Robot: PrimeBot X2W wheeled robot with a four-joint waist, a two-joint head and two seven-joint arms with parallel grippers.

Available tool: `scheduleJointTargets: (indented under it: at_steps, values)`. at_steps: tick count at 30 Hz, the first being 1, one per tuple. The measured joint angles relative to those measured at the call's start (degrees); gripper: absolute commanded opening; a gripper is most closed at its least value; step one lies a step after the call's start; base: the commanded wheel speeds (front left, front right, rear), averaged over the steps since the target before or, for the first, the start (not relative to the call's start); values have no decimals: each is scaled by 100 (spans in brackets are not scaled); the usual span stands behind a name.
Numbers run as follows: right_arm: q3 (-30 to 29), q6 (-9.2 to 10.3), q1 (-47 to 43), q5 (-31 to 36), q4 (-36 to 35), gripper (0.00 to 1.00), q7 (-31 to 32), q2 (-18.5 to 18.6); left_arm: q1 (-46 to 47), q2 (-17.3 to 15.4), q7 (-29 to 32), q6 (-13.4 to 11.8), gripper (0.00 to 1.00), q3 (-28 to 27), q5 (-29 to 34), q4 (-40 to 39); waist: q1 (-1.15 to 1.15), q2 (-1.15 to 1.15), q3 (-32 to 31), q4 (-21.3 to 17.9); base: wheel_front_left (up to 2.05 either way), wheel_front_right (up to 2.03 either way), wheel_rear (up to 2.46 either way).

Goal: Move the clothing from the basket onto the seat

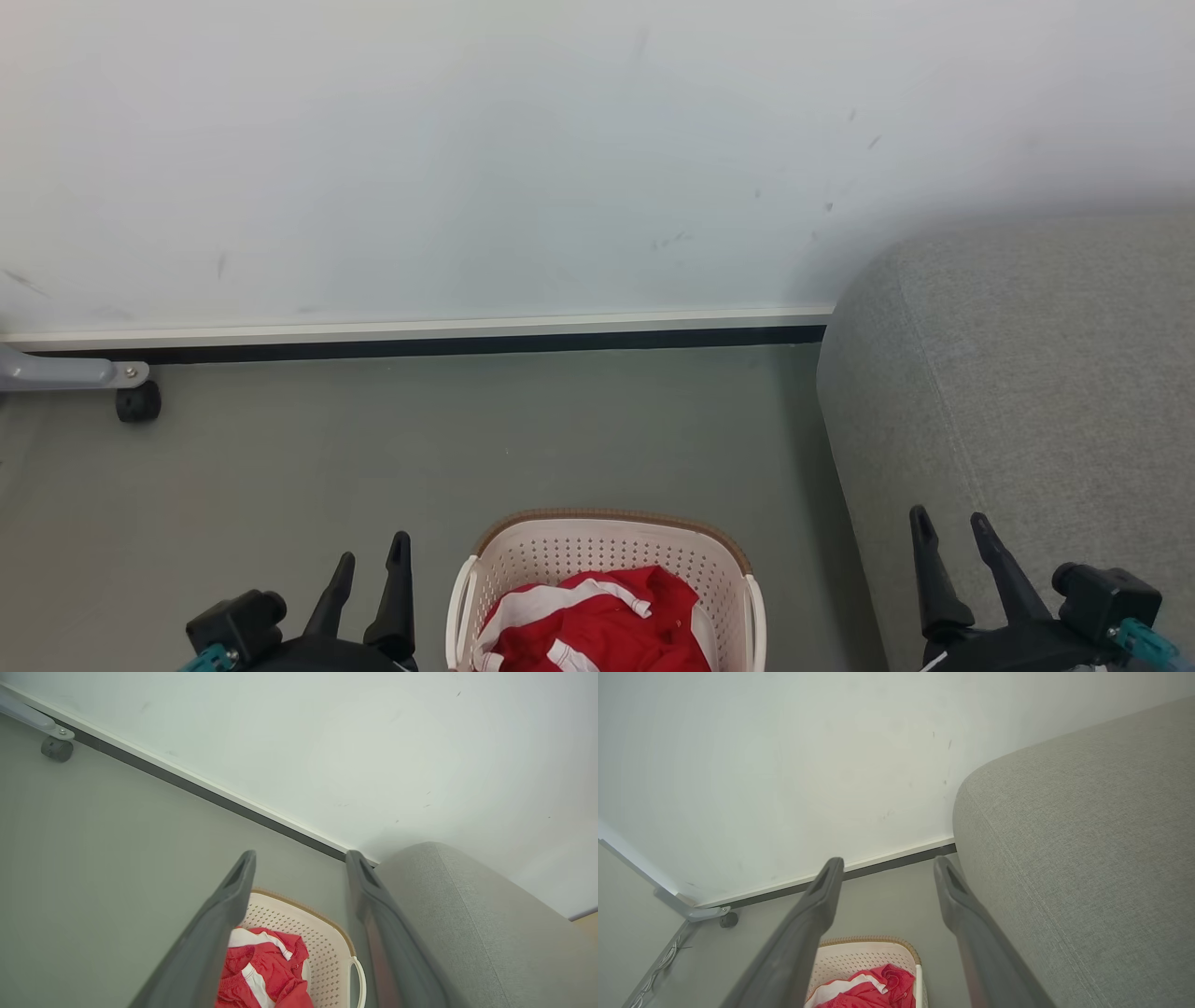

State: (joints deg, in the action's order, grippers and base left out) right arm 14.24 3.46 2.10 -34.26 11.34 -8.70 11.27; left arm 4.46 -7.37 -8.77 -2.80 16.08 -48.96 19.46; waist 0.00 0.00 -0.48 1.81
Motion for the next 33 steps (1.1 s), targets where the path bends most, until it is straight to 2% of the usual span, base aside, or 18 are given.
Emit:
scheduleJointTargets:
  at_steps: [27,33]
  values:
    - [571,367,-137,2002,-274,100,-559,267,93,-177,-554,-281,100,291,1757,-15,0,0,32,19,0,0,0]
    - [380,367,-182,1952,-304,100,-559,243,92,-178,-554,-269,100,268,1782,-16,0,0,46,-4,0,0,0]
